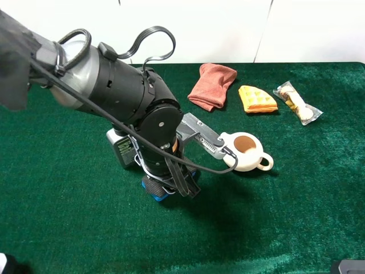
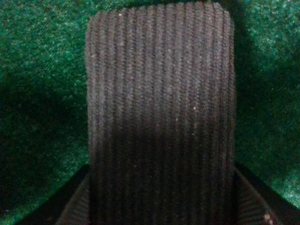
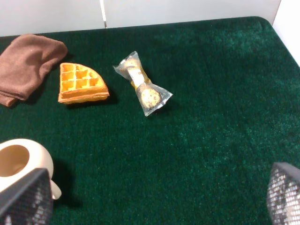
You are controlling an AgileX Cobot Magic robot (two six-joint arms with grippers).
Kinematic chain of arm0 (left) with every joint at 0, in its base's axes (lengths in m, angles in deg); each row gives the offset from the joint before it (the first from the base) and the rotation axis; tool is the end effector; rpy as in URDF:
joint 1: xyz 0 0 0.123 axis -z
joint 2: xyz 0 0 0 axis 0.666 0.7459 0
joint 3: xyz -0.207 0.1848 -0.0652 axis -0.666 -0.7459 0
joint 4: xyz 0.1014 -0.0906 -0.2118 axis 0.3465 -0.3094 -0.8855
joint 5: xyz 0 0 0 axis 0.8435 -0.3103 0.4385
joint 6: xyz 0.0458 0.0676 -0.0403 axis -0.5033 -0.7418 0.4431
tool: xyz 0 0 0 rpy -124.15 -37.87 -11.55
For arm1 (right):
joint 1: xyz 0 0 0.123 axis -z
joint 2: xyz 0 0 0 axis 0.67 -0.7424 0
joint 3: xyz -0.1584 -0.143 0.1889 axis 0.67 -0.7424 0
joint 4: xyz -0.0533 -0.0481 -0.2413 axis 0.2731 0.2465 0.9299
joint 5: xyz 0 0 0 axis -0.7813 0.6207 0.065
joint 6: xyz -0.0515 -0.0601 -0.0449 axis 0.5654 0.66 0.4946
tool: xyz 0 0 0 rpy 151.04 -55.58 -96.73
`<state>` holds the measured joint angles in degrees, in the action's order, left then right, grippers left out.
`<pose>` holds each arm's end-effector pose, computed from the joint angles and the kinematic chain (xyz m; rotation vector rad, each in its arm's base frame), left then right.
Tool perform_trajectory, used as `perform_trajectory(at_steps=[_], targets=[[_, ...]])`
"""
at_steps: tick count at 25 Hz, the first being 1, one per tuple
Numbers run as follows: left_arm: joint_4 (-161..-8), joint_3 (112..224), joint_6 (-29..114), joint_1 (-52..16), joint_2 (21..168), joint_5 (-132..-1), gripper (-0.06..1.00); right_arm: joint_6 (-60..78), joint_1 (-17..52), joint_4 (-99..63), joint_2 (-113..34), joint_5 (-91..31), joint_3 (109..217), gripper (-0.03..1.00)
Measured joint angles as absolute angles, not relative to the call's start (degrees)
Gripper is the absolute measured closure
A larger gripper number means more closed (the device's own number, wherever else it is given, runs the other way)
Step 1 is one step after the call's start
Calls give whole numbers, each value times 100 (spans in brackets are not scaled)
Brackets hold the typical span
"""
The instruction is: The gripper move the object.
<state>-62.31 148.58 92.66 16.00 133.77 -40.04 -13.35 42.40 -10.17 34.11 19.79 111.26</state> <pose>0.1924 -0.2926 0.1098 1.1862 2.6658 -0.0870 -0.0040 0.0000 0.2789 -0.0067 2.0074 -0.0118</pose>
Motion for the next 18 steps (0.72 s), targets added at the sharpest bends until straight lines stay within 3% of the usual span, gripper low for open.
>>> perform_trajectory(at_steps=[2,8,18], targets=[[-6231,14858,9266,1600,13377,-4011,34,-1335,4240,-1017,3411,1979,11126,27],[-6231,14858,9266,1600,13377,-4045,4,-1335,4240,-1017,3411,1979,11126,27],[-6231,14947,9266,1600,13377,-3934,-1,-1335,4240,-1017,3411,1979,11126,27]])
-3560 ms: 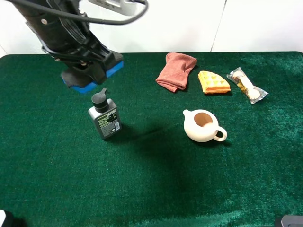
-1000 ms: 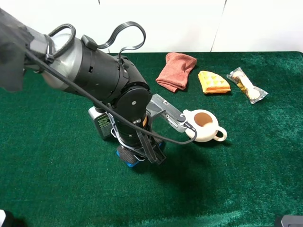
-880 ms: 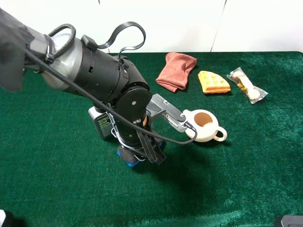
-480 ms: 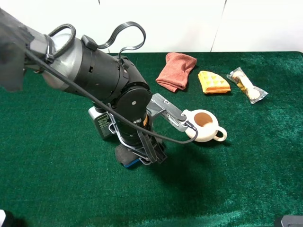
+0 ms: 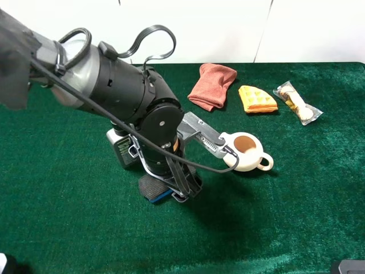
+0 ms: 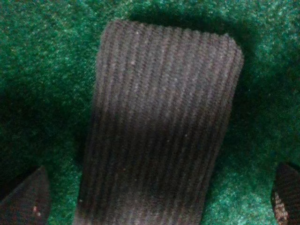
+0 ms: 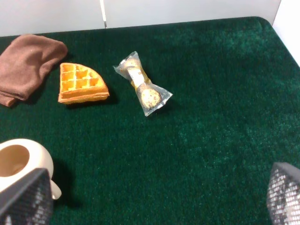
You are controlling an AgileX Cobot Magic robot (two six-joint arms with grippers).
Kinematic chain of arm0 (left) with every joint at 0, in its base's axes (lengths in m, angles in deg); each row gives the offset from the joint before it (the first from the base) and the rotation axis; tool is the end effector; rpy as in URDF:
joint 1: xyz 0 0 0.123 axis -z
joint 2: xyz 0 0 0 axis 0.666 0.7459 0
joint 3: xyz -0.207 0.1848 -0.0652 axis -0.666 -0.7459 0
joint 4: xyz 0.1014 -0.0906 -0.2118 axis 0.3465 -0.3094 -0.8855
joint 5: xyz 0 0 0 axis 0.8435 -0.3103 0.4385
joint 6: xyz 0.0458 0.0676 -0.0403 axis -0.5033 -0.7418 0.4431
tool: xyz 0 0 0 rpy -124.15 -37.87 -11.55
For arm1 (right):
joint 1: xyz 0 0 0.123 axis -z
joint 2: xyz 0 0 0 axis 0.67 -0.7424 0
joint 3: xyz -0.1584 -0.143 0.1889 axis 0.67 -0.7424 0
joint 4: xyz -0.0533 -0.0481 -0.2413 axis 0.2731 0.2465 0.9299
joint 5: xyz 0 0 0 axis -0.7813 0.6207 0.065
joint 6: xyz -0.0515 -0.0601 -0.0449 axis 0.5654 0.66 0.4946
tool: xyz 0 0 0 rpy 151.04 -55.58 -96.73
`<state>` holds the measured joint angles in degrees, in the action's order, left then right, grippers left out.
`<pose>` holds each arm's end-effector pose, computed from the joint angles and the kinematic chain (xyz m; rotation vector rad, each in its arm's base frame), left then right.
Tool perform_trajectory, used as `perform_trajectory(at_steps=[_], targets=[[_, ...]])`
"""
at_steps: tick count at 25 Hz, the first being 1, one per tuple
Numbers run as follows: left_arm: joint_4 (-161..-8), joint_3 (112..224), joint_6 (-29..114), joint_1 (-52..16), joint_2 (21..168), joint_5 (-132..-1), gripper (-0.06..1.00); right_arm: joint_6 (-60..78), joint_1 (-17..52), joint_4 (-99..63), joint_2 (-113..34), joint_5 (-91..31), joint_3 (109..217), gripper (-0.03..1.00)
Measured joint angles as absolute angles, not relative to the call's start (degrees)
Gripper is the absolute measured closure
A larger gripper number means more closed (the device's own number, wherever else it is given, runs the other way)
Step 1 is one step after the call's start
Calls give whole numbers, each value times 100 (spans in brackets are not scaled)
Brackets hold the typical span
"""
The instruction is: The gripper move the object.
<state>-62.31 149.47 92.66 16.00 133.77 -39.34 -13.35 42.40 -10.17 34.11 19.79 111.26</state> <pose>0.1940 -0.2950 0.1128 1.1831 2.6632 -0.0879 -0.0040 0.0000 0.2789 -0.0067 2.0074 -0.0118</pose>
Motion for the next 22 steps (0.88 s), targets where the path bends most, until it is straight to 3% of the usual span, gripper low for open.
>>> perform_trajectory(at_steps=[11,22], targets=[[-6351,16007,9003,1600,13331,-2306,-1,-1335,4240,-1017,3411,1979,11126,27],[-6402,16187,8974,1600,12389,-1834,-1,-1335,4240,-1017,3411,1974,11126,27]])
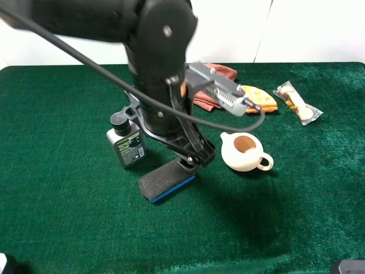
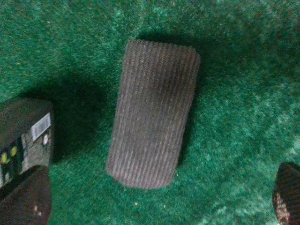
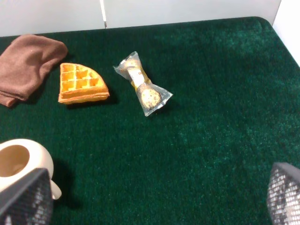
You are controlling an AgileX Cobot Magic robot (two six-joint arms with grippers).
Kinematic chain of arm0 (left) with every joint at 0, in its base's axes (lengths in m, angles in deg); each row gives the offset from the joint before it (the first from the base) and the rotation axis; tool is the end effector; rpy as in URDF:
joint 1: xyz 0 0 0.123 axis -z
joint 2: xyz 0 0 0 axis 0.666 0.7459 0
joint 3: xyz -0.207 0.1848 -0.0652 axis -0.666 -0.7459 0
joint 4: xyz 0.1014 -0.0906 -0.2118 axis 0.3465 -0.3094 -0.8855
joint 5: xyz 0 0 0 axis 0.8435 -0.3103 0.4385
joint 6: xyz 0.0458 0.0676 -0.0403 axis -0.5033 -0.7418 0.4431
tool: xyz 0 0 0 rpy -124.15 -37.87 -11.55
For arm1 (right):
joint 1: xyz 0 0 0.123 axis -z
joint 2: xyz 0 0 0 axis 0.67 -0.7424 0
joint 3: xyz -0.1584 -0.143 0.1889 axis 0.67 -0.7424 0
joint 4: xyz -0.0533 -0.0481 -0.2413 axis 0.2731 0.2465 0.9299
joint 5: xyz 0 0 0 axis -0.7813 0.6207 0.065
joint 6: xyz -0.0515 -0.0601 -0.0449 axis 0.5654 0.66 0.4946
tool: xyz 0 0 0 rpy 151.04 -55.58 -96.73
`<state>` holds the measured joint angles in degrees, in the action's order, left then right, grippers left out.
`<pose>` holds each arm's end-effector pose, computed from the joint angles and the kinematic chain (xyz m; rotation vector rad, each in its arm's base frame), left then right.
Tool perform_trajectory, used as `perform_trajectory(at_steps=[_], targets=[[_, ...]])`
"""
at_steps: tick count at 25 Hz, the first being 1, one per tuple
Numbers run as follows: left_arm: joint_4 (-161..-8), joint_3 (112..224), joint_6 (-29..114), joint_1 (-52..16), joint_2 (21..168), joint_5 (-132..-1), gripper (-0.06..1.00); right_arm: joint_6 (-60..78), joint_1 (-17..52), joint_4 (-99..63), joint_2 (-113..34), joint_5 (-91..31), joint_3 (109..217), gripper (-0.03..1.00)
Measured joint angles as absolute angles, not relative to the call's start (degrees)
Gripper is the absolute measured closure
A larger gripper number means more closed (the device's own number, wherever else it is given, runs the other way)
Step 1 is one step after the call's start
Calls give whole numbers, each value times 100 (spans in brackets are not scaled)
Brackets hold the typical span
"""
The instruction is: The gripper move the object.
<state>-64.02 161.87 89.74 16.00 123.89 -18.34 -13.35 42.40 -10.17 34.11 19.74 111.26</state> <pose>0.1990 -0.2999 0.2184 1.1649 2.6424 -0.0845 -0.0040 0.0000 0.2790 -0.0067 2.0066 -0.0118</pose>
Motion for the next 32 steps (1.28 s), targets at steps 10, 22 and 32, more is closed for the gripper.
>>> perform_trajectory(at_steps=[10,22,32], targets=[[-6369,16187,8980,1600,11307,-1357,-1,-1335,4240,-1017,3411,1974,11126,27],[-5664,16187,8997,1600,9853,-406,-1,-1335,4240,-1017,3411,1974,11126,27],[-5380,16135,8997,1600,8762,-373,-1,-1335,4240,-1017,3411,1974,11126,27]])
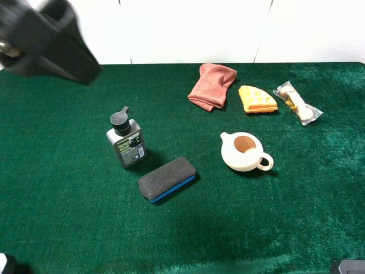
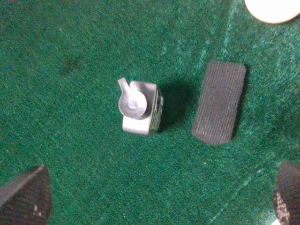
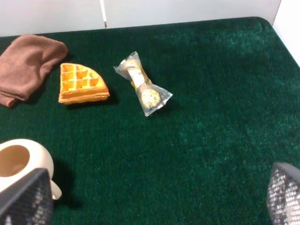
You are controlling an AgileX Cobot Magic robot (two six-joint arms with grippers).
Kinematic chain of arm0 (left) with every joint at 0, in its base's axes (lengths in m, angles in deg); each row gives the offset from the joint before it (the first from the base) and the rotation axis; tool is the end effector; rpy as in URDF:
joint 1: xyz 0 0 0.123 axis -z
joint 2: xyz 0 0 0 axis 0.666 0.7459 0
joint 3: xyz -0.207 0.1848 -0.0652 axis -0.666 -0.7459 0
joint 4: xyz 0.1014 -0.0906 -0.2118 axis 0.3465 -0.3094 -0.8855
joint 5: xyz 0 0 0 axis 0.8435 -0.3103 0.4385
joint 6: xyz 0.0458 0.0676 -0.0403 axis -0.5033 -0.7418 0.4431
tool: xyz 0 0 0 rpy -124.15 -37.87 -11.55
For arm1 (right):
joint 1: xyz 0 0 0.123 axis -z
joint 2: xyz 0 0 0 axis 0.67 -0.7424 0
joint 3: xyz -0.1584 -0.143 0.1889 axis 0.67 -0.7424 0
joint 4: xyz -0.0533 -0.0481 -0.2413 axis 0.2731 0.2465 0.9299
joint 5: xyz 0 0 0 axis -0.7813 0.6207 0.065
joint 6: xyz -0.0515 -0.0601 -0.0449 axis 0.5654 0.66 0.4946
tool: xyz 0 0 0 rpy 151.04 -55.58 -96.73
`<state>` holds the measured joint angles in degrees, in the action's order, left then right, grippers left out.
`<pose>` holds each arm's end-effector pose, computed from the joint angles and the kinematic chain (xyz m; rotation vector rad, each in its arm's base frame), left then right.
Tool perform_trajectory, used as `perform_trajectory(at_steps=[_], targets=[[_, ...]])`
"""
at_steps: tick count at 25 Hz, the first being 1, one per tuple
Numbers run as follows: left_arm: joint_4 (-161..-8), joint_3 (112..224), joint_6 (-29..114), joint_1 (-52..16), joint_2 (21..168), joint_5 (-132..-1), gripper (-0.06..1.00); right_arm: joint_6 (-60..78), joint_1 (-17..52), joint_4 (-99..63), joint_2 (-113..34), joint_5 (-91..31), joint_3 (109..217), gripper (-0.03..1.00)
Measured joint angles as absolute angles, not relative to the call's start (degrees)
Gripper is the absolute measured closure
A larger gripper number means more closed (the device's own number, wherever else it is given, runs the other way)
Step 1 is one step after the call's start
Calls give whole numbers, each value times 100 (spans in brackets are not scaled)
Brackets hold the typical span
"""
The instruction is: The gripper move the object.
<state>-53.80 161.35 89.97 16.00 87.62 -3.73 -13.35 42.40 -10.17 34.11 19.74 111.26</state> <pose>0.1357 -0.1698 0.3975 0.9611 2.2794 -0.1437 -0.0040 0.0000 0.2790 -0.0067 2.0066 -0.0118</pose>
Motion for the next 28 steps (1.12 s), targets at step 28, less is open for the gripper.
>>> perform_trajectory(at_steps=[28], targets=[[-5324,14071,8997,-528,5284,-363,-1,-1335,4240,-1017,3411,1969,11126,27]])
